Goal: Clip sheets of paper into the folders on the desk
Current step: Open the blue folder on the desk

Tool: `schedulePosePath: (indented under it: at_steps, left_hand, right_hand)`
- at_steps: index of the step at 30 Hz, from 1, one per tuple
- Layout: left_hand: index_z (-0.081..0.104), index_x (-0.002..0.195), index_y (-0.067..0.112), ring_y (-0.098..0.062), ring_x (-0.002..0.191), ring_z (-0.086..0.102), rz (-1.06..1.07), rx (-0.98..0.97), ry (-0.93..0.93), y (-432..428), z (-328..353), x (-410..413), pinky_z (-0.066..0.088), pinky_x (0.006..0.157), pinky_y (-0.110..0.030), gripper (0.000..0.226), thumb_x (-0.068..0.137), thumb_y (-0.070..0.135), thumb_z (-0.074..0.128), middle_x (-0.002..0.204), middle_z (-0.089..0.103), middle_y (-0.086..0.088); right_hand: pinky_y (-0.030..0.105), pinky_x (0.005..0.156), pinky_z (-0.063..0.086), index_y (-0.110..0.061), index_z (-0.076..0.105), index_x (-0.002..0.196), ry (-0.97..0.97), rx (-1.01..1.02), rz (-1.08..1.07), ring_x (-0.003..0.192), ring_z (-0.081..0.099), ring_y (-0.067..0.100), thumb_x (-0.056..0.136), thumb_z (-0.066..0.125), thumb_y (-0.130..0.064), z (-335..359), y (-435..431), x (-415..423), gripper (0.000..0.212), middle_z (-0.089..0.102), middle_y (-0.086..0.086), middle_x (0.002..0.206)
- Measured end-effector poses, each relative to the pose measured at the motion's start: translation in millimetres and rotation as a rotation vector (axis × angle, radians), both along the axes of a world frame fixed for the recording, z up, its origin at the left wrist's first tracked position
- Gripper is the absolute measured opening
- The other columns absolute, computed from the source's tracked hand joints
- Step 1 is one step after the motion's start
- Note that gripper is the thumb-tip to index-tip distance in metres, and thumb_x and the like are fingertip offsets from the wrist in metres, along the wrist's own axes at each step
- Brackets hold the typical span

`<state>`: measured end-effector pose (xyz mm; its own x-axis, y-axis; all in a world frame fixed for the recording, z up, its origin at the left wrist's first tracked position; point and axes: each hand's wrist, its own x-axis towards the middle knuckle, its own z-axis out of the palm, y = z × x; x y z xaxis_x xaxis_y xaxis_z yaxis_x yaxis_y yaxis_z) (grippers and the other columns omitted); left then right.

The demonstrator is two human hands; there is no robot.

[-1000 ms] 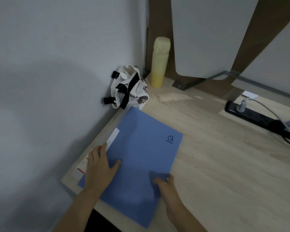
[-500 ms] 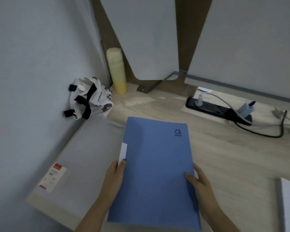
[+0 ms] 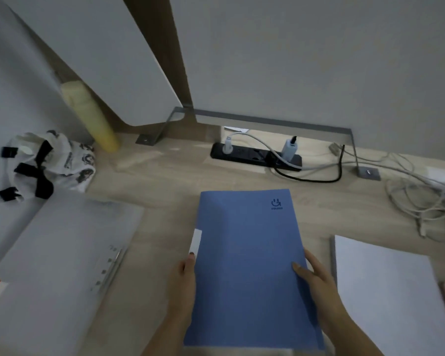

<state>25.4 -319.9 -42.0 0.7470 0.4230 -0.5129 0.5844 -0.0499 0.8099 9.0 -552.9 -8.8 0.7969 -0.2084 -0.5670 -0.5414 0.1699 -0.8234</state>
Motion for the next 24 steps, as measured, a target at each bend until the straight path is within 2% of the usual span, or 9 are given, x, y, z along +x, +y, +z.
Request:
schedulePosePath:
  at_steps: [1,3,5,7,13,18,21,23,24]
  left_hand:
    - [0.06,0.094,0.012,-0.018,0.094,0.053,0.036,-0.007,0.008,-1.6,-2.3,-2.2,0.041,0.096,-0.039,0.027,0.097,0.03,0.041,0.104,0.059,-0.002]
    - [0.058,0.082,0.01,-0.018,0.073,0.059,0.177,-0.107,0.028,-1.3,-6.5,-4.1,0.049,0.076,-0.034,0.03,0.097,0.031,0.042,0.093,0.059,-0.01]
    - [0.052,0.07,0.011,-0.012,0.052,0.065,0.335,-0.25,0.004,2.4,-9.0,-5.9,0.053,0.05,-0.024,0.031,0.096,0.027,0.046,0.077,0.059,-0.012]
    - [0.051,0.072,0.009,-0.007,0.047,0.067,0.377,-0.337,-0.03,9.6,-7.0,-7.3,0.054,0.042,-0.02,0.025,0.095,0.02,0.05,0.073,0.057,-0.011]
    - [0.051,0.071,0.007,-0.002,0.047,0.065,0.367,-0.311,-0.091,39.1,-4.4,4.2,0.055,0.049,-0.014,0.024,0.094,0.013,0.05,0.072,0.054,-0.01]
    - [0.056,0.092,0.009,-0.014,0.081,0.06,0.135,-0.365,-0.075,38.8,5.4,9.6,0.049,0.07,-0.026,0.004,0.09,0.012,0.054,0.089,0.058,-0.007]
    - [0.053,0.108,0.017,-0.015,0.084,0.052,-0.081,-0.239,-0.031,21.1,4.4,-0.5,0.042,0.073,-0.027,0.035,0.075,0.021,0.066,0.101,0.054,-0.008]
    - [0.038,0.136,0.014,-0.016,0.107,0.052,-0.226,-0.128,0.027,2.4,1.0,-10.9,0.039,0.09,-0.025,0.051,0.089,0.011,0.058,0.124,0.051,-0.005]
    - [0.034,0.138,0.015,-0.014,0.117,0.05,-0.304,-0.099,0.03,-6.5,-0.1,-15.8,0.035,0.096,-0.02,0.052,0.091,0.008,0.055,0.13,0.049,0.0]
  right_hand:
    - [0.031,0.07,0.055,-0.03,0.06,0.116,-0.008,-0.003,0.011,0.09,0.069,0.021,0.089,0.054,-0.008,0.2,-4.2,-0.8,0.036,0.072,0.0,0.103]
    - [0.024,0.063,0.054,-0.037,0.06,0.109,-0.01,-0.013,0.042,0.084,0.07,0.015,0.089,0.053,-0.008,-0.4,-10.0,-3.6,0.036,0.072,-0.007,0.098]
    - [0.027,0.069,0.054,-0.038,0.057,0.111,0.011,-0.025,0.07,0.087,0.069,0.017,0.089,0.054,-0.009,-4.7,-14.7,-8.6,0.037,0.071,-0.007,0.1]
    - [0.034,0.08,0.053,-0.038,0.056,0.114,0.034,-0.045,0.083,0.095,0.066,0.02,0.089,0.054,-0.009,-9.3,-19.2,-14.6,0.038,0.069,-0.005,0.105]
    - [0.039,0.093,0.047,-0.037,0.053,0.117,0.078,-0.085,0.138,0.101,0.062,0.024,0.088,0.054,-0.005,-21.8,-30.8,-24.3,0.043,0.067,-0.002,0.108]
    - [0.043,0.098,0.044,-0.029,0.051,0.127,0.102,-0.14,0.104,0.106,0.059,0.029,0.09,0.052,-0.006,-33.9,-32.0,-29.7,0.044,0.063,0.005,0.116]
    - [0.04,0.1,0.04,-0.025,0.046,0.133,0.122,-0.216,0.092,0.116,0.053,0.031,0.091,0.048,-0.004,-46.9,-30.1,-34.2,0.047,0.056,0.009,0.129]
    - [0.033,0.096,0.037,-0.022,0.043,0.135,0.126,-0.267,0.079,0.121,0.049,0.03,0.09,0.045,0.0,-49.3,-26.2,-35.6,0.051,0.053,0.009,0.133]
    - [0.031,0.094,0.036,-0.02,0.042,0.136,0.136,-0.285,0.082,0.121,0.049,0.029,0.09,0.045,0.002,-48.2,-23.7,-35.2,0.051,0.053,0.008,0.132]
